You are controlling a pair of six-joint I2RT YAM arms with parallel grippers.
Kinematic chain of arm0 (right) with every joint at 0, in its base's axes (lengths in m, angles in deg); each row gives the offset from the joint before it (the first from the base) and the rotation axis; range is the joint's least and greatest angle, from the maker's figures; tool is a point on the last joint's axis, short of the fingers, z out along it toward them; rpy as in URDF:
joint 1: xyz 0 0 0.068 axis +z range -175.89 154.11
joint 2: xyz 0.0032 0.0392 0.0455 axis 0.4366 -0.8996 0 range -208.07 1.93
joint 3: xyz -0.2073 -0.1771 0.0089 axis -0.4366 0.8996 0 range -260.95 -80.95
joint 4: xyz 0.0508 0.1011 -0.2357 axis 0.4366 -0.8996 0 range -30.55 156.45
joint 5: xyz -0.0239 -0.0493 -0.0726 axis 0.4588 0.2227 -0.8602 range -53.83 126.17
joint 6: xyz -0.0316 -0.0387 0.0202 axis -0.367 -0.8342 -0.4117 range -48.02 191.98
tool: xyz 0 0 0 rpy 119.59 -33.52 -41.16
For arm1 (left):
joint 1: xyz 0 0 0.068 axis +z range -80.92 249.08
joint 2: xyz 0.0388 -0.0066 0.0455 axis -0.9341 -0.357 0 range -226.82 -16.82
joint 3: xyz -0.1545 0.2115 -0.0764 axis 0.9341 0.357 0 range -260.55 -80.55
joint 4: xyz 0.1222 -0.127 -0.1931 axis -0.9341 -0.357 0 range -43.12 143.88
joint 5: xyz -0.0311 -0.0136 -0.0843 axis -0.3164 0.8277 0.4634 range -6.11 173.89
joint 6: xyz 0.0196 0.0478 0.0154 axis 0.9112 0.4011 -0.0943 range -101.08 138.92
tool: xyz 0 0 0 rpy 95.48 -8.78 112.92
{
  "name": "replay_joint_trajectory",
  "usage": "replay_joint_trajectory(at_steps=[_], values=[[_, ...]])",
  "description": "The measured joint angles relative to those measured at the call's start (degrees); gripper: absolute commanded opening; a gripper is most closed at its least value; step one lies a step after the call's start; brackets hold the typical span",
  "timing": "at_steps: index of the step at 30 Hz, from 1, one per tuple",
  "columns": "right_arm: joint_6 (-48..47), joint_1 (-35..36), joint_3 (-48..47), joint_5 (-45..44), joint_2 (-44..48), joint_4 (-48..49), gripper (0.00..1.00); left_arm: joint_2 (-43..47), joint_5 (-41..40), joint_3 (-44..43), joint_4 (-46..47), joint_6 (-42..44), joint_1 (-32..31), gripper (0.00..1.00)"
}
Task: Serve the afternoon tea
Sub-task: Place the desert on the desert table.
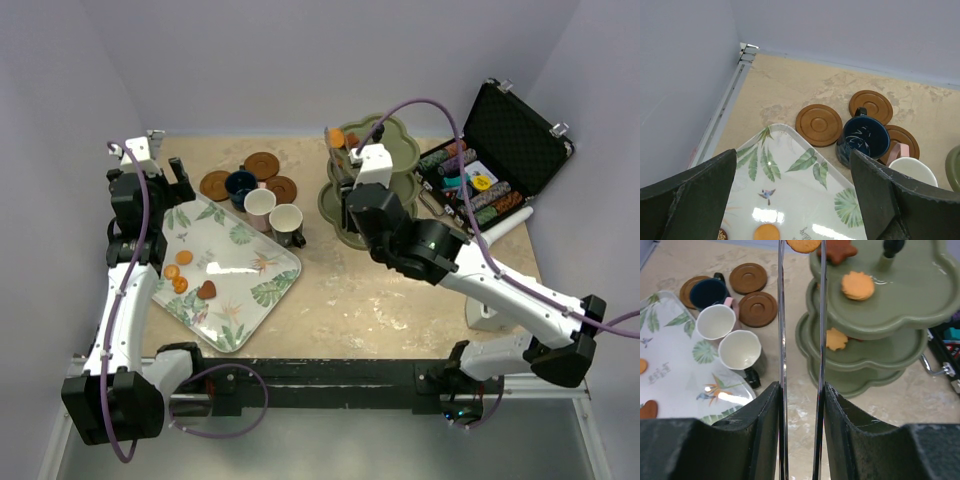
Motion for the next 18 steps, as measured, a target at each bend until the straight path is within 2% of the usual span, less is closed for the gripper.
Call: replay_joint_trajectory(at_steps=[6, 18], values=[[-0.6, -4.4, 0.2, 0.1, 3.4, -3.0, 0.36, 0.0, 0.0, 0.0, 0.0, 0.0, 0.0, 0.99], [0.1, -6.7, 4.0, 2.8, 7.8, -5.7, 0.36, 0.0, 0.3, 0.0, 0.0, 0.0, 0.0, 0.99]])
